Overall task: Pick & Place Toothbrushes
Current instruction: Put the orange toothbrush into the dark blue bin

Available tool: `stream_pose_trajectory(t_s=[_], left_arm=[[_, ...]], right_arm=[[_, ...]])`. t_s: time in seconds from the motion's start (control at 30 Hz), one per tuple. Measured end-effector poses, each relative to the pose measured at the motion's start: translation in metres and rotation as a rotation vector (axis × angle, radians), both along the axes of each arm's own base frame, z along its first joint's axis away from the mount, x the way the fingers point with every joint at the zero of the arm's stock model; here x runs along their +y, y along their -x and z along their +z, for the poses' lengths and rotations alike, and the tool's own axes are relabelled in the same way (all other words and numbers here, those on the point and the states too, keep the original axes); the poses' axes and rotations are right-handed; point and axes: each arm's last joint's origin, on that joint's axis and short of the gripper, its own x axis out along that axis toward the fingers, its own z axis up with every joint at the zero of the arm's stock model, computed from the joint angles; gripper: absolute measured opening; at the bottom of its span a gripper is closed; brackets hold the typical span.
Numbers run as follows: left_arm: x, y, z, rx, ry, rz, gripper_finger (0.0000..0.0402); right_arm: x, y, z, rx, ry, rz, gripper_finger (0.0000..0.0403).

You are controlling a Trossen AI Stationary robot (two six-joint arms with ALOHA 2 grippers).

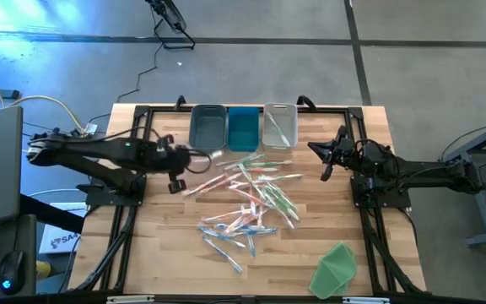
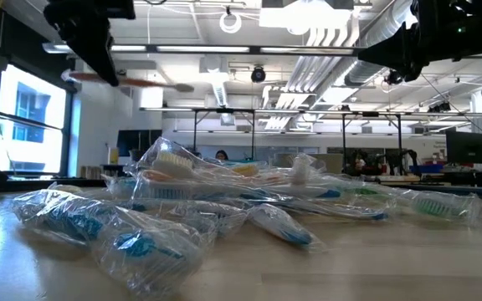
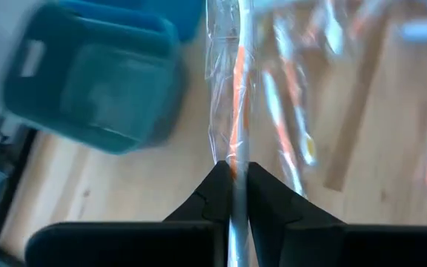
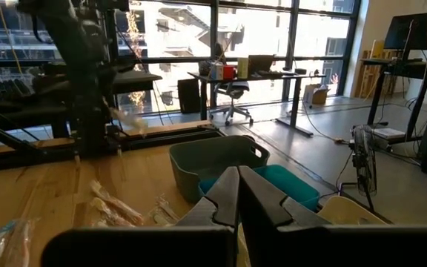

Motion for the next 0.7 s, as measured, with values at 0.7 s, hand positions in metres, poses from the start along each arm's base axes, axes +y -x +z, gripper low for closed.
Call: stream_pose_trajectory(t_s=[0.7], left_arm=[[0.013, 0.025, 0.021, -0.325, -0.225, 0.494, 0.0032]], right_arm=[[0.0, 0.0, -0.001, 0.016, 0.018, -0.001, 0.0003]])
